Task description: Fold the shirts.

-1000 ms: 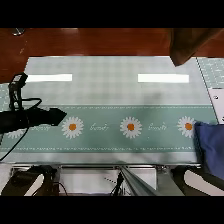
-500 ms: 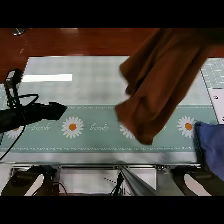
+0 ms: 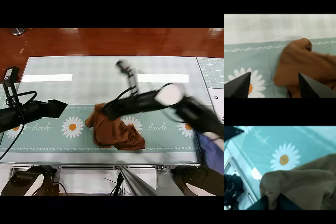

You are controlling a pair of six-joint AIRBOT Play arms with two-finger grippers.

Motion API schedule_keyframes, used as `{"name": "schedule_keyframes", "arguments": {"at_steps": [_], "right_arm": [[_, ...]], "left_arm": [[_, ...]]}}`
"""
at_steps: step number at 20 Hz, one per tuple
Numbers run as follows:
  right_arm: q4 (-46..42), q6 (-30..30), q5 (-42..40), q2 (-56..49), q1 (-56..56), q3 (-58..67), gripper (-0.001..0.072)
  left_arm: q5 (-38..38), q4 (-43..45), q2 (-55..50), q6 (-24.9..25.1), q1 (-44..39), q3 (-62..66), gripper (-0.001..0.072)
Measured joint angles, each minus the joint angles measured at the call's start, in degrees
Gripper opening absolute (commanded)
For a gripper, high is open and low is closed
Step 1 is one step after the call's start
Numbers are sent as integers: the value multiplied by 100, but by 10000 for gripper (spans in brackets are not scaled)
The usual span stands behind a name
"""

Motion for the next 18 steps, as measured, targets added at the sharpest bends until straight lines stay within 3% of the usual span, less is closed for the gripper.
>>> {"name": "schedule_keyframes", "arguments": {"at_steps": [4, 7, 11, 14, 18], "right_arm": [[282, 33, 42, -334, -267, -50, 629], [101, 72, 656, 109, -1591, -4, 628], [-1071, 483, 1285, 1215, -3788, -358, 620], [-1558, 741, 1497, 2004, -5090, -1200, 620], [-1585, 826, 1733, 2634, -5737, -2465, 620]], "left_arm": [[-210, 0, -68, 0, -57, -15, 707], [-597, 44, -98, -2, 195, 20, 707], [-1499, -201, -319, 44, 590, -264, 706], [-1631, -1276, -654, 612, 597, -859, 706], [-1263, -2804, -1488, 1827, 310, -1349, 706]]}}
